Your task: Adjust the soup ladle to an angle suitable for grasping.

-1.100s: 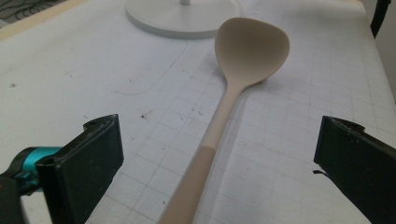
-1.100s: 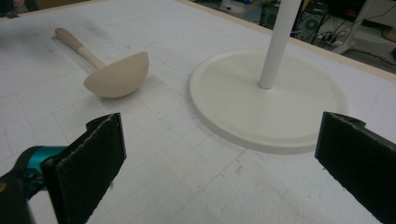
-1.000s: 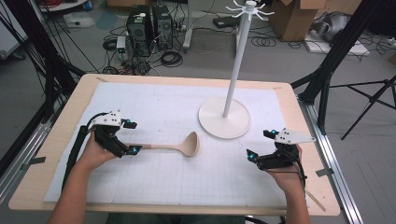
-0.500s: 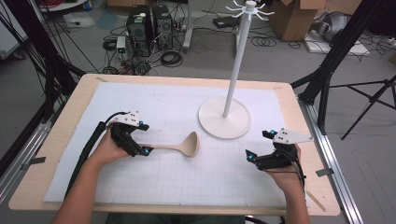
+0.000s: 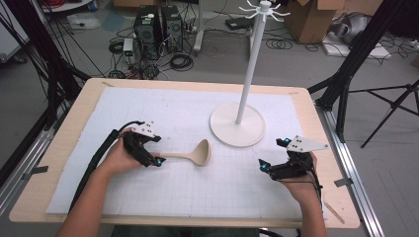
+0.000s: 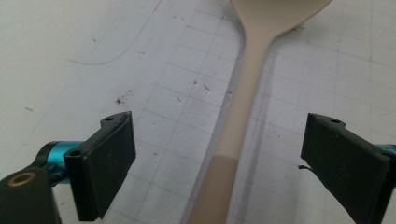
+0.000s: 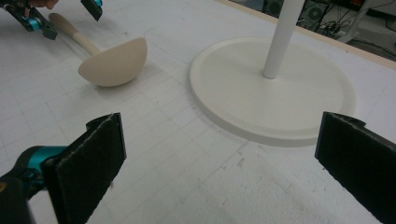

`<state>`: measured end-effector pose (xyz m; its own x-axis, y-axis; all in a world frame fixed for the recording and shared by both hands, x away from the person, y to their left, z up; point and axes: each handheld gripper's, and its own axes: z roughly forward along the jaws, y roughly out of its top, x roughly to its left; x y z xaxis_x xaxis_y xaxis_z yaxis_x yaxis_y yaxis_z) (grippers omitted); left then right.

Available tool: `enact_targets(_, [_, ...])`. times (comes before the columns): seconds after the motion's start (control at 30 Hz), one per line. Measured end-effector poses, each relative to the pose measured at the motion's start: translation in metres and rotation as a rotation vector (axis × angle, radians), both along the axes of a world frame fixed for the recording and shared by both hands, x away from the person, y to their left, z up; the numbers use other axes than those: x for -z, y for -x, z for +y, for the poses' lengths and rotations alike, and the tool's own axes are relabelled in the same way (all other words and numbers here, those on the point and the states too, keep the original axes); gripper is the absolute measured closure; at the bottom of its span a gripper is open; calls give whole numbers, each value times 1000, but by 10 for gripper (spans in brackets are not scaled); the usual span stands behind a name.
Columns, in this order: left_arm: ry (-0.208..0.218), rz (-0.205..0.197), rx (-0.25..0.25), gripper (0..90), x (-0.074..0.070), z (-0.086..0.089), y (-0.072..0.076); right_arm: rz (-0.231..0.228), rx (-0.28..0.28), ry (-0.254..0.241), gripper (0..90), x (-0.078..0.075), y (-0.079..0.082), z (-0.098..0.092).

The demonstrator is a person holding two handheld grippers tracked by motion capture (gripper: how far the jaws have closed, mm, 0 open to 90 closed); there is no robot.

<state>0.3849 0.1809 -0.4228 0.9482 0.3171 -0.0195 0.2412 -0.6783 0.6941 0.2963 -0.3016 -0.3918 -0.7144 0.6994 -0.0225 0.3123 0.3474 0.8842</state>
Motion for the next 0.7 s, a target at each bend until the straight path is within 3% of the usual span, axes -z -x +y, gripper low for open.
enact_targets(0.13, [-33, 24, 29, 233, 1, -2, -1, 1, 2, 4, 6, 1, 0, 1])
enact_targets(0.37, [-96, 24, 60, 366, 2, -7, 0, 6, -4, 18, 6, 2, -1, 3])
enact_targets(0.7, [-129, 33, 61, 526, 0, -10, 2, 5, -4, 17, 6, 2, -1, 3])
